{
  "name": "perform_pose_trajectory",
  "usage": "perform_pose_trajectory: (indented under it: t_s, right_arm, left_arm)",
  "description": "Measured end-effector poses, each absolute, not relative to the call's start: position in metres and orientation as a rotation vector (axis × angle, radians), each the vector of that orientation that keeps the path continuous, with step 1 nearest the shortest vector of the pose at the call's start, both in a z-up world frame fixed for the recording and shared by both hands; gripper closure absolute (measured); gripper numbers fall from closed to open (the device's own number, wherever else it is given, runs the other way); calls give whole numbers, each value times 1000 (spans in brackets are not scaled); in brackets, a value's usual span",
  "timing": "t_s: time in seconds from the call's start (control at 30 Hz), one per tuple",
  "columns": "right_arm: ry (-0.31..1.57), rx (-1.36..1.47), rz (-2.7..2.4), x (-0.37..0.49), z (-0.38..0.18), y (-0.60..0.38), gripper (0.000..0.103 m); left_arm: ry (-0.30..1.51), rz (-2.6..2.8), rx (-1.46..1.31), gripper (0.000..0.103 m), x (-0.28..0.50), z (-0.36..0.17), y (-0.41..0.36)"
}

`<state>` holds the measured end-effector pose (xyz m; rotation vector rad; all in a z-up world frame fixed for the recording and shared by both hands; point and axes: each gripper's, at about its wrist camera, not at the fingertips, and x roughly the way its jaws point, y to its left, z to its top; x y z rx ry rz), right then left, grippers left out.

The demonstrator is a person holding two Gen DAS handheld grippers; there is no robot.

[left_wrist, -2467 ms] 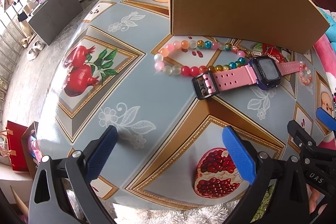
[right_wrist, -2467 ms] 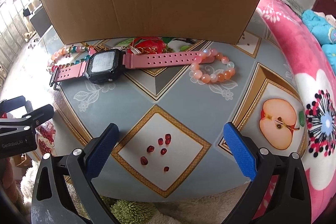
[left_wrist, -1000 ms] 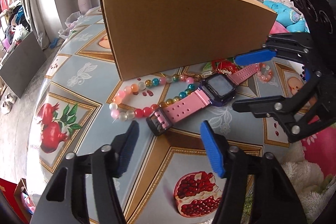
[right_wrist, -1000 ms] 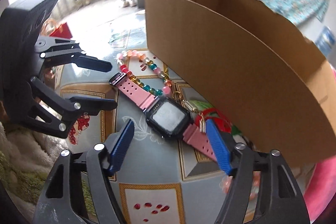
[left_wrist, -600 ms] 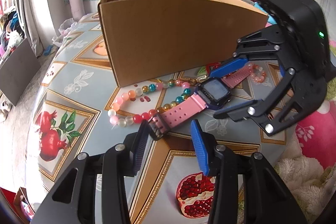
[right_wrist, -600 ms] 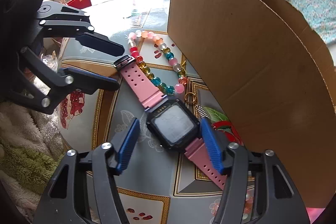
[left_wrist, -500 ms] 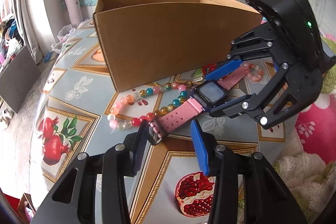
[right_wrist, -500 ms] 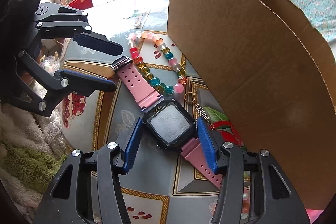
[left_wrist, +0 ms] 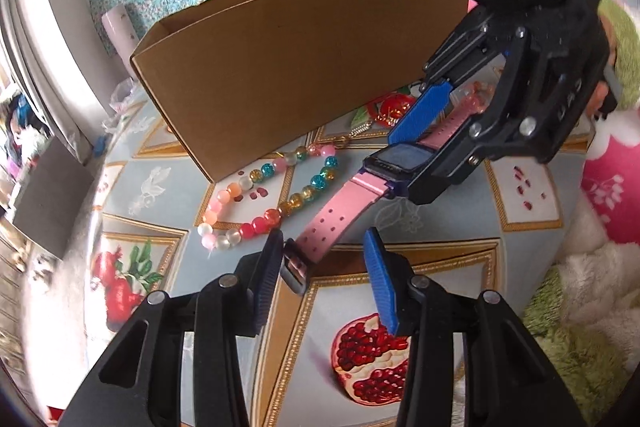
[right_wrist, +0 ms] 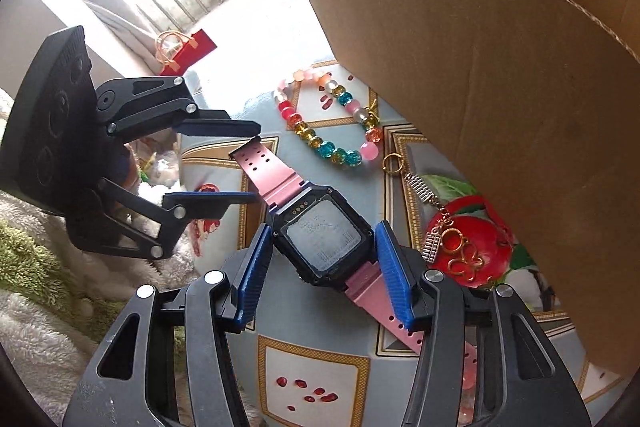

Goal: Organize jewelry
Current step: 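Grasp the pink-strapped watch face with the right gripper while the left gripper grasps its strap, then lift the watch with both grippers and carry it over the cardboard box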

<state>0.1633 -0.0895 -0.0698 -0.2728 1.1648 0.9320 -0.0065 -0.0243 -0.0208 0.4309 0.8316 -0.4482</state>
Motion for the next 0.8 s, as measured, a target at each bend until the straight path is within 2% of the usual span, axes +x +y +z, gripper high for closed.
perform_pose_trajectory:
  t_s: [0.2, 0.37, 0.5, 0.7, 0.73, 0.8]
  right_arm:
    - [1144, -292, 964, 147, -69, -91, 53]
    - [1114, -264, 940, 143, -69, -97, 53]
    - [1100, -231, 898, 138, -69, -106, 49]
    - [1060, -294, 784, 120, -68, -123, 49]
    - [1050, -324, 760, 116, -68, -123, 51]
    - [1029, -382, 711, 110, -69, -122, 69]
  left_arm:
    - [802, -406, 485, 62, -6, -29, -40]
    - [807, -415, 458, 87, -3, -25, -32]
    - [850, -409, 385, 91, 4, -20, -25]
    - [934, -419, 196, 92, 25, -18, -4]
    - [947, -421, 166, 93, 28, -18, 0]
    - [965, -424, 128, 93, 33, -20, 5]
